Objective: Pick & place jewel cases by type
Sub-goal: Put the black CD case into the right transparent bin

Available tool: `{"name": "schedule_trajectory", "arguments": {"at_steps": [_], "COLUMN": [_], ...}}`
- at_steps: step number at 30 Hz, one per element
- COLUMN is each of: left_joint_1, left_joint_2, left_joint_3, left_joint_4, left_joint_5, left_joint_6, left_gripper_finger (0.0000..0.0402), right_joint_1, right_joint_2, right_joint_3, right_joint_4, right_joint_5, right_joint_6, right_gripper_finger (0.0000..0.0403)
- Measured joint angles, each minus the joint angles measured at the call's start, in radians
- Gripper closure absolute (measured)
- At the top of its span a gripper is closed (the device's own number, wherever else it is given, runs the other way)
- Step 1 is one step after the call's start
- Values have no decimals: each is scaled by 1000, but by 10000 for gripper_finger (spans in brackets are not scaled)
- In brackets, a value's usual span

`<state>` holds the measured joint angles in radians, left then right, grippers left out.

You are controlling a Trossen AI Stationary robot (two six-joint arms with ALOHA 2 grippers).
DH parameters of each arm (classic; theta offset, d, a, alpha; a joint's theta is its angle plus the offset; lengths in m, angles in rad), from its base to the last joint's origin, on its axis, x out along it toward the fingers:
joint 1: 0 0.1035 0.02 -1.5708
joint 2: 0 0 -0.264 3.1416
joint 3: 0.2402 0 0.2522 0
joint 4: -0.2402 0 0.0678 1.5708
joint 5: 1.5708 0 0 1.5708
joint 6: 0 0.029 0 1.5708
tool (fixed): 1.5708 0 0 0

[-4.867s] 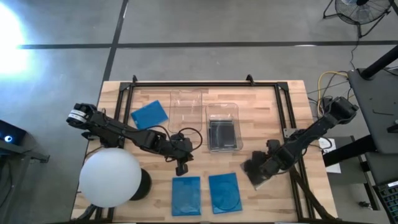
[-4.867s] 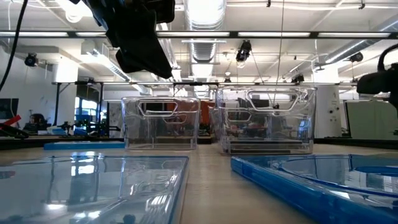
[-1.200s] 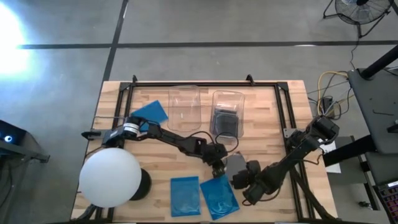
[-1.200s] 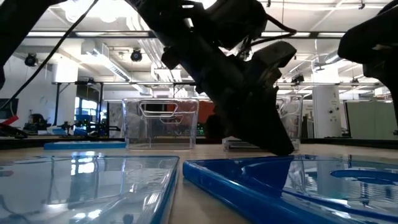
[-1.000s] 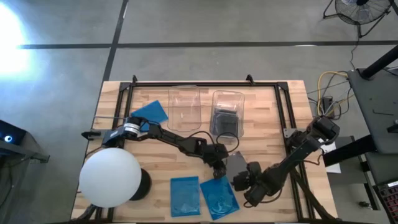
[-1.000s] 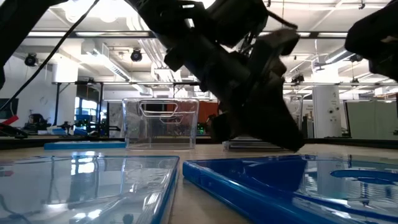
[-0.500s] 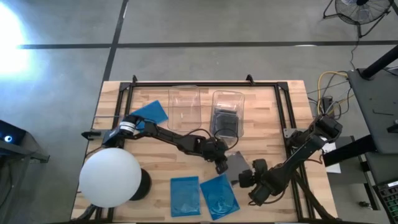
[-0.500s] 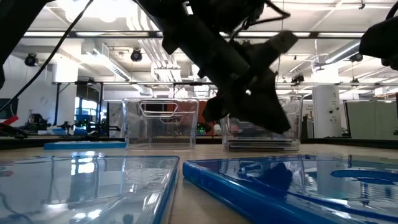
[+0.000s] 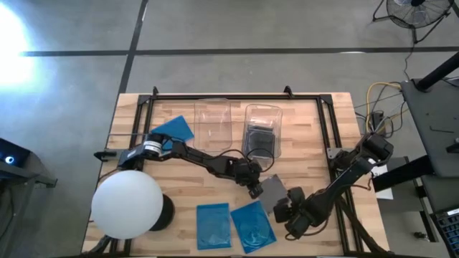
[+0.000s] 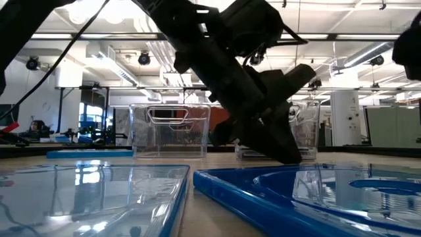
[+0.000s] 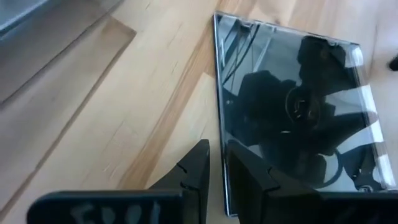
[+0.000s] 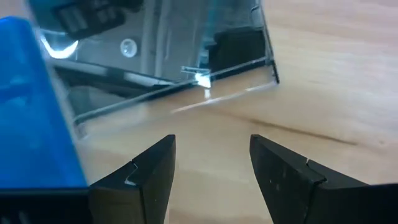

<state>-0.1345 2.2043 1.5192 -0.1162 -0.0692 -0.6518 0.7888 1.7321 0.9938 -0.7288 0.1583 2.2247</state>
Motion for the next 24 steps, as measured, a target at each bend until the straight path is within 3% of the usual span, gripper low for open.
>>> {"name": "schedule_trajectory", "arguments": {"at_steps": [7, 13, 24], "left_joint_1": [-9, -18, -34], "left_joint_2": [3, 2, -21], "left_joint_3": [0, 0, 1], "left_joint_4": [-4, -27, -181], "left_joint_5": [33, 97, 192], "left_joint_6": [0, 2, 80], "left_gripper_finger": [364, 364, 364], "right_joint_1": [-4, -25, -54], "right_joint_2": [-9, -10, -12], "right_joint_3": [-64, -73, -80], "right_joint_4": [24, 36, 114], "right_joint_5": [32, 86, 231], "right_joint_6": [62, 13, -22], "right_gripper_finger": [202, 202, 202]}}
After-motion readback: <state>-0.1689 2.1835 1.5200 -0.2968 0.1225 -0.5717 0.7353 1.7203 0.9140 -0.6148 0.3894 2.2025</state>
